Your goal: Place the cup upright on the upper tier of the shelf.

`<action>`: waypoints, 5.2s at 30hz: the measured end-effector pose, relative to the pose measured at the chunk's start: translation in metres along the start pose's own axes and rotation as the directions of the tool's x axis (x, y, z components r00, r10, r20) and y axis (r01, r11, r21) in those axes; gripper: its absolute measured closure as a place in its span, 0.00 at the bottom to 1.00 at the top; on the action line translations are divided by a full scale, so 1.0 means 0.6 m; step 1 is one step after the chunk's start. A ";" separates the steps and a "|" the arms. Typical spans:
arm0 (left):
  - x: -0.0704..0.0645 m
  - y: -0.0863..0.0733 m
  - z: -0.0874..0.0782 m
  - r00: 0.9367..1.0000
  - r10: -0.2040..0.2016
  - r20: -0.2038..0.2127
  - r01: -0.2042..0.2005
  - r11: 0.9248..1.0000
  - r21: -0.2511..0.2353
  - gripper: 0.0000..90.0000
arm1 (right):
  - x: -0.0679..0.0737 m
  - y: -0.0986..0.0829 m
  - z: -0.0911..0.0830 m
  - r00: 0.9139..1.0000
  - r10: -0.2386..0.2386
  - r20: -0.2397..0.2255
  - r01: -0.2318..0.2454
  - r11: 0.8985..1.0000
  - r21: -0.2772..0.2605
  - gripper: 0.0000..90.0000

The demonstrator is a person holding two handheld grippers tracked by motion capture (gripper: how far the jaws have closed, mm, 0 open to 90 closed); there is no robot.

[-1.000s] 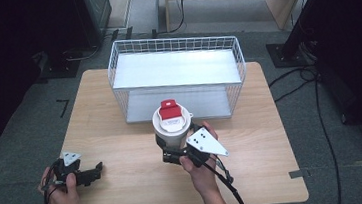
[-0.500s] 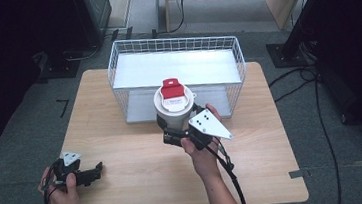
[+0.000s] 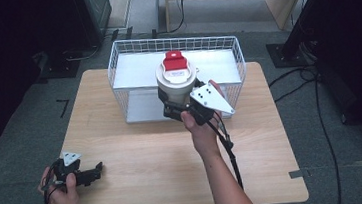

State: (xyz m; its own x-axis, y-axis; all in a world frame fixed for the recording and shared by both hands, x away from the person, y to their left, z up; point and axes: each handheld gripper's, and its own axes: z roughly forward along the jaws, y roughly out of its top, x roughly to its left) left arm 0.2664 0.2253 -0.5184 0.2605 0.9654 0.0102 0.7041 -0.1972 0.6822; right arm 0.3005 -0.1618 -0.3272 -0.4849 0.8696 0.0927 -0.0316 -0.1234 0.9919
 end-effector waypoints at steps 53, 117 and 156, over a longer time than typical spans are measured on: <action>0.000 0.000 0.001 1.000 -0.003 0.001 0.003 1.000 -0.002 0.00 | -0.126 0.005 0.170 0.975 -0.016 0.220 -0.001 0.997 0.075 0.09; 0.000 0.001 0.001 1.000 -0.002 0.000 0.002 1.000 -0.001 0.00 | -0.123 -0.066 -0.016 0.995 -0.035 0.092 0.018 0.983 0.180 0.00; 0.000 0.000 0.001 1.000 -0.002 0.000 0.002 1.000 -0.001 0.00 | -0.202 -0.175 -0.206 0.964 -0.029 0.263 -0.047 0.959 0.280 0.00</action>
State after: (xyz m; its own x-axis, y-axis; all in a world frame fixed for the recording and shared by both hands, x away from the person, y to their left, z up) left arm 0.2668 0.2251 -0.5186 0.2594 0.9657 0.0087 0.7038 -0.1952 0.6830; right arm 0.2547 -0.3131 -0.4532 -0.2369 0.9679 0.0833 0.2376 -0.0254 0.9710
